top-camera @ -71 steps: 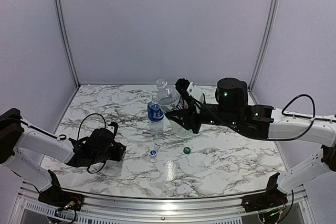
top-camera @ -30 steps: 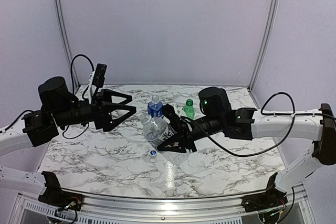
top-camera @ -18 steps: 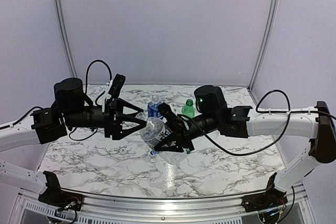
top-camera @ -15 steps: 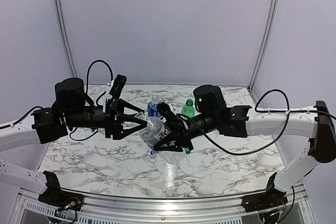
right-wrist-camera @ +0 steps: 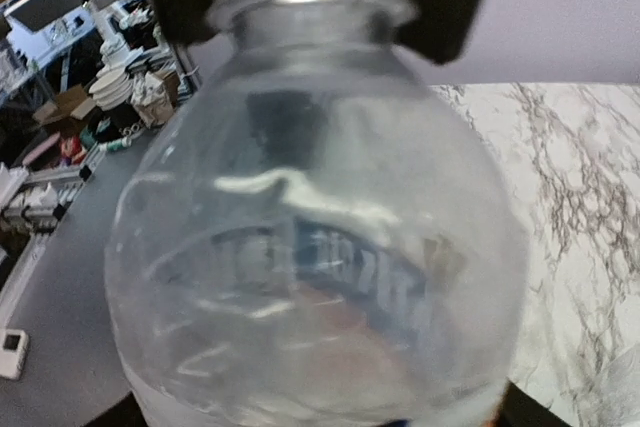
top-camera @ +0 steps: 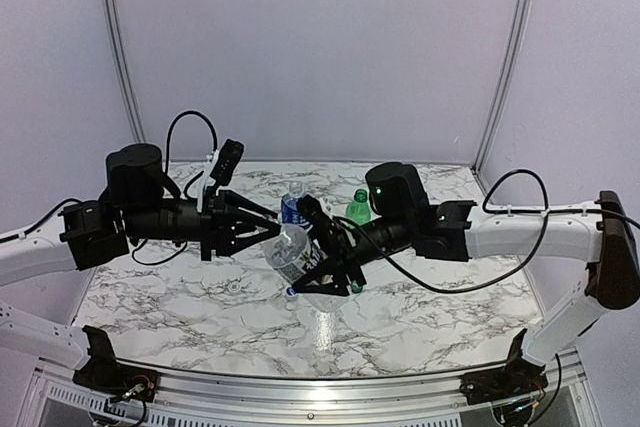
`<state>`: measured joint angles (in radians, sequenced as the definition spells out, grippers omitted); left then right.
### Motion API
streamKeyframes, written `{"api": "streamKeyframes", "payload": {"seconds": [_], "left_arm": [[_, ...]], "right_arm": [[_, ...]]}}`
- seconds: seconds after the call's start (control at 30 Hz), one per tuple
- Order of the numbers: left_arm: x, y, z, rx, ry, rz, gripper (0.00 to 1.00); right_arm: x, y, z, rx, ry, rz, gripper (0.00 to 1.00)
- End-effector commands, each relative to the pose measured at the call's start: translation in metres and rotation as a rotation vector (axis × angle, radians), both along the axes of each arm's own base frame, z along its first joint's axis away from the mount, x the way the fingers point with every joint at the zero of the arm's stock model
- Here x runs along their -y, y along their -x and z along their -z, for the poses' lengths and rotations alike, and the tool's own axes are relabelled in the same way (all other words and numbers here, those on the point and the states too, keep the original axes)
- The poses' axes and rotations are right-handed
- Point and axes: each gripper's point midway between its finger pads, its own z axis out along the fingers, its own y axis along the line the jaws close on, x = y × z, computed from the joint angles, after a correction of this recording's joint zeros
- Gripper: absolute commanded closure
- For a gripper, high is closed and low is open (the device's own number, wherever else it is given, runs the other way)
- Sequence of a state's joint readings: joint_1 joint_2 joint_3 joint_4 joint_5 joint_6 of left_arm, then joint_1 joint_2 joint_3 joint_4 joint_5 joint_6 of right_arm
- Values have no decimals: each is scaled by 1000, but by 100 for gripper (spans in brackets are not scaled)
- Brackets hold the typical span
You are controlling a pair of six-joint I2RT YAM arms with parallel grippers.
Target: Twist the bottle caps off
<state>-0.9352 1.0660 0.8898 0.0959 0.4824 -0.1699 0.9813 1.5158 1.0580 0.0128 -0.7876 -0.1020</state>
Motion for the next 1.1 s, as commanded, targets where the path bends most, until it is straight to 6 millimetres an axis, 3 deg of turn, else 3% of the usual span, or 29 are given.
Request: {"api": "streamKeyframes", "payload": {"seconds": [0.0,0.1,0.33,0.43,0.73,1.07], "left_arm": [[-12,-12,2,18,-60,-93,100],[-33,-30,11,11,-135,-230,100],[-104,-97,31,5,-358,-702,100],[-122,-128,38,-24,-394,-826,100],[-118,-196,62,-86,-432,-942,100],[-121,-217,111,-153,-516,-962,100]], "right_arm": [[4,-25,-28,46,-29,132,15],[18,-38,-32,53,-14,226,2],[53,-66,-45,102,1,444,1],[62,-73,-49,108,-9,503,1],[74,-74,-43,98,-2,559,2],[83,-74,-39,107,10,586,2]]}}
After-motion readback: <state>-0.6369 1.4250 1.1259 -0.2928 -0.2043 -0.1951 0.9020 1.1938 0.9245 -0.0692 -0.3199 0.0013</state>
